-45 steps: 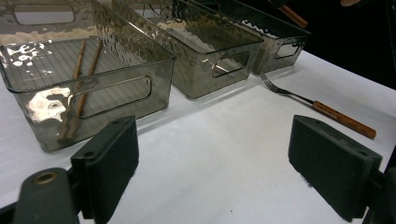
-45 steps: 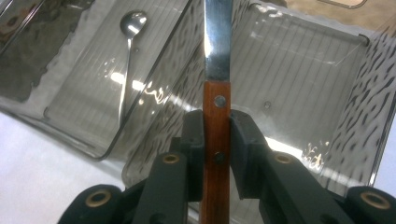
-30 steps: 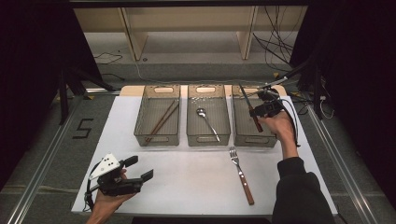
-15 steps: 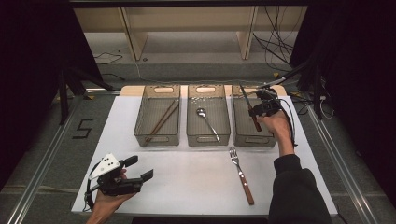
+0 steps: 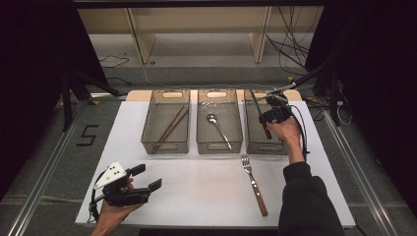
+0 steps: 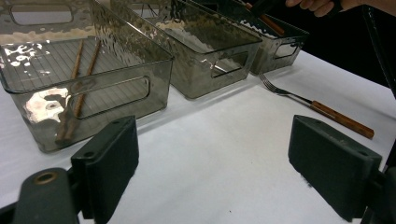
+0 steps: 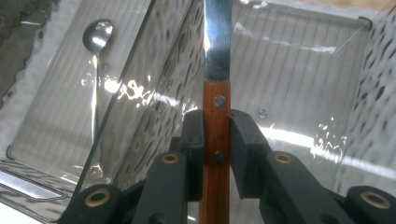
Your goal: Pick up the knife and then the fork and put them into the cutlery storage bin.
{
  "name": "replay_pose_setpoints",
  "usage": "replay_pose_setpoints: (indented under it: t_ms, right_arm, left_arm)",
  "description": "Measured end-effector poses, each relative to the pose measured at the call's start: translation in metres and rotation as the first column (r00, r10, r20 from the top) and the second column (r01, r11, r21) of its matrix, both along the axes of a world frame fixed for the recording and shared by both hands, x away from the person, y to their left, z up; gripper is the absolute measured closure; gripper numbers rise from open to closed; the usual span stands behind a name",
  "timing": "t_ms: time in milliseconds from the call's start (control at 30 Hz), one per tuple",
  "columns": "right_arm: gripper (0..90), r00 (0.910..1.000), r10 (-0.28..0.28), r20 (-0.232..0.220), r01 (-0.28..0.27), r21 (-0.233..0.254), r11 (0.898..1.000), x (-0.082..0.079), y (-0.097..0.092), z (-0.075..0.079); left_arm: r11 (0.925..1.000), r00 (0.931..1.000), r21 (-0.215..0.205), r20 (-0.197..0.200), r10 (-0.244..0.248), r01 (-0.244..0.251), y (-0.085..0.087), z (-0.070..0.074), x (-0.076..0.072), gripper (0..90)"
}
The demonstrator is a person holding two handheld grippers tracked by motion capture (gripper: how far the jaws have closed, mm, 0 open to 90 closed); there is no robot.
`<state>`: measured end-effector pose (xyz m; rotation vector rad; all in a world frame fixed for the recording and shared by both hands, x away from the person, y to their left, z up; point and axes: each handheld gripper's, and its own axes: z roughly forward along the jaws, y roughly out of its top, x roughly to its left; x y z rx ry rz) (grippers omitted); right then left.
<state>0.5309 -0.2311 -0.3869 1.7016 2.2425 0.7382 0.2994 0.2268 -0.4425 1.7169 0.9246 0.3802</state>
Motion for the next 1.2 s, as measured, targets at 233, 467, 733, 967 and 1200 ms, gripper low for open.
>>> replay_pose_setpoints:
  t_ms: [233,467,733,967,1200]
  right_arm:
    - [77.0,0.9997,-0.016,-0.017,0.016,0.000,1.000,0.002,0.003,-0.007]
    - [76.9,0.9989,-0.028,-0.037,0.028,-0.015,1.000,0.003,0.006,-0.013]
    - [70.4,0.9967,-0.044,-0.068,0.044,-0.006,0.999,0.003,0.003,-0.023]
    - [63.7,0.9991,0.001,-0.043,0.001,0.031,1.000,-0.001,0.004,-0.013]
    - [50.8,0.9992,0.038,-0.009,-0.038,0.027,0.999,-0.009,0.005,-0.005]
  left_arm:
    - [1.0000,1.0000,0.001,0.001,0.000,0.000,0.000,0.000,0.000,15.8]
    - [1.0000,1.0000,0.001,0.003,0.000,0.000,0.000,0.000,0.000,15.8]
    - [1.0000,1.0000,0.001,0.002,-0.001,0.001,0.000,0.000,0.000,15.8]
    - [1.0000,1.0000,-0.002,0.001,-0.001,0.001,-0.001,0.000,0.000,15.8]
    - [1.0000,1.0000,-0.001,0.001,0.000,0.000,-0.001,0.000,0.000,15.8]
